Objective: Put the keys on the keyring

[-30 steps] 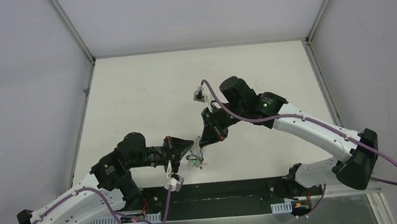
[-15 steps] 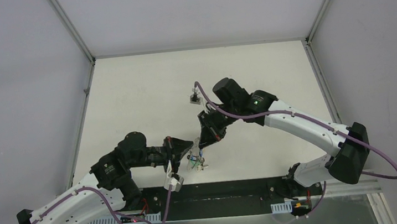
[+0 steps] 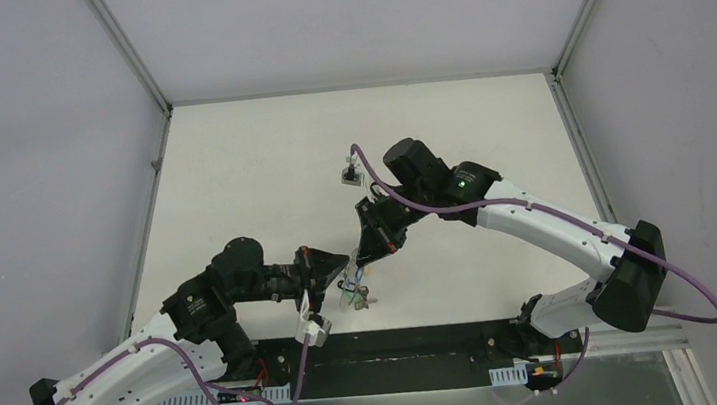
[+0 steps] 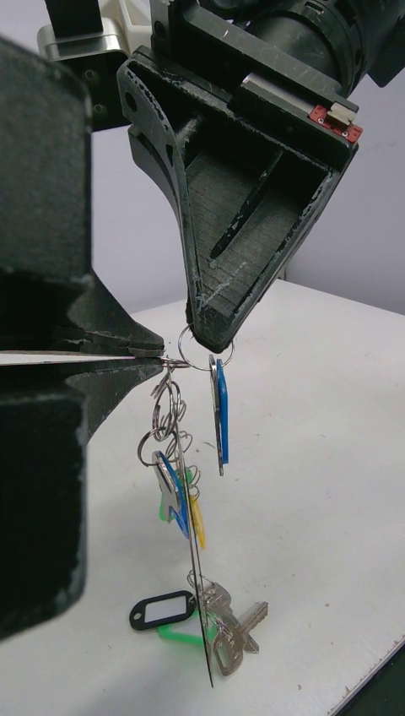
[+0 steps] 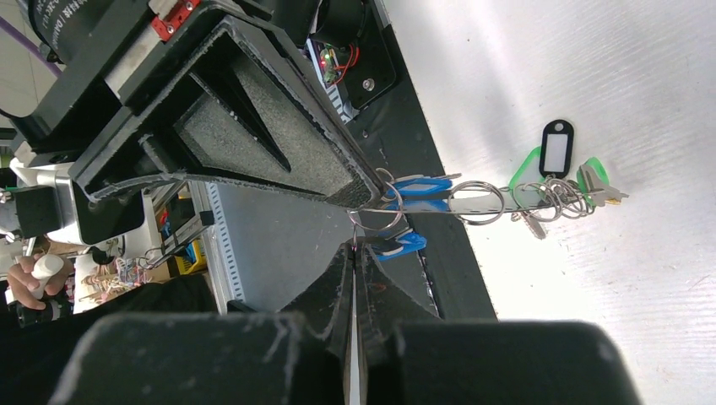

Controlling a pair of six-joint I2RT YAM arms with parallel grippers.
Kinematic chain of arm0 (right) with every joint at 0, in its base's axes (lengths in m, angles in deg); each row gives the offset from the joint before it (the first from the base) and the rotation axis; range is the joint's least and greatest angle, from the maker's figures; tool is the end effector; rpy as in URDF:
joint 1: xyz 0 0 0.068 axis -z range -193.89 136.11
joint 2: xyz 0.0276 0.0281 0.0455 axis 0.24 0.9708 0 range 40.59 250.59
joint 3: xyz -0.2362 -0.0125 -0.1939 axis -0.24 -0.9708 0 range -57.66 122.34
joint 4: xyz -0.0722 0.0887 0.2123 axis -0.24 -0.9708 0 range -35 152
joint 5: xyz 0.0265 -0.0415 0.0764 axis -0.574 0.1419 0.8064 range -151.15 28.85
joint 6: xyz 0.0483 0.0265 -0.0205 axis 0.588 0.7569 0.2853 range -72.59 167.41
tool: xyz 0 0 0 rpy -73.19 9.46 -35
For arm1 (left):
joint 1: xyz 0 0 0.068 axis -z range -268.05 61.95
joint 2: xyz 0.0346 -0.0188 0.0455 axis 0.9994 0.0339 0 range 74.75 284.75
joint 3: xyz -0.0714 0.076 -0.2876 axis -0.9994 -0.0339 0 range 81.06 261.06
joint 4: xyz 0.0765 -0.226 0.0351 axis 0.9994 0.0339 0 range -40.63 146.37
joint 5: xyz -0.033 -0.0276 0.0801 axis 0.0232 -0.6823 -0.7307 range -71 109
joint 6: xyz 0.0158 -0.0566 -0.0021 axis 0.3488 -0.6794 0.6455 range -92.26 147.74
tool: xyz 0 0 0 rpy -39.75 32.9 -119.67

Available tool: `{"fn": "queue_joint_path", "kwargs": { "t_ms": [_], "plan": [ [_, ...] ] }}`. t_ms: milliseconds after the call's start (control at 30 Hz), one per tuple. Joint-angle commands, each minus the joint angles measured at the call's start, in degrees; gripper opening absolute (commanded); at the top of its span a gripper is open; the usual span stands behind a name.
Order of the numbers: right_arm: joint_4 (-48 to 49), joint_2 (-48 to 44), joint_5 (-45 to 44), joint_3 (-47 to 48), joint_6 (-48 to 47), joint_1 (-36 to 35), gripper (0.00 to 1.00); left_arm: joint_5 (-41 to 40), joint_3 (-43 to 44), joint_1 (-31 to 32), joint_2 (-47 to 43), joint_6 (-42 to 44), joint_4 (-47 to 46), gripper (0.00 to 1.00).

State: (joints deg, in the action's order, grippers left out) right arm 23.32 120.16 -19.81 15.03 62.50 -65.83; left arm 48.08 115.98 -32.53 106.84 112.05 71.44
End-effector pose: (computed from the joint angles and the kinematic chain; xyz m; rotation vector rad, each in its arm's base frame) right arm 0.1438 0.2292 0.3637 -1.1739 2.2850 1.3712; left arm 0.0353 -0.0879 0.3060 1.8388 0.3126 -0.1372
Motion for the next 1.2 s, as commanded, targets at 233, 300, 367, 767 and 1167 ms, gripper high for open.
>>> {"fn": "queue_joint_path", "kwargs": {
  "t_ms": [233,300,367,767,1167],
  "plan": [
    [1.76,0.58,-1.81,1.71,1.12,0.15,0.00,2.82,3.23,0.32,-0.65,0.15,-1.44,0.00],
    [1.72,0.74,-2.11,1.83,1.29,0.16,0.00,2.90,3.23,0.33,-0.64,0.13,-1.26,0.00],
    [1.30,0.89,-2.45,1.98,1.34,0.25,0.00,3.00,3.23,0.33,-0.66,0.17,-1.23,0.00],
    [-2.54,2.84,-2.22,3.30,1.33,0.59,0.00,3.43,3.45,0.38,-0.65,0.33,-0.93,0.00],
    [-5.09,4.48,-2.67,3.60,1.10,0.72,0.00,3.77,3.62,0.40,-0.55,0.28,-0.73,0.00]
  ]
}}
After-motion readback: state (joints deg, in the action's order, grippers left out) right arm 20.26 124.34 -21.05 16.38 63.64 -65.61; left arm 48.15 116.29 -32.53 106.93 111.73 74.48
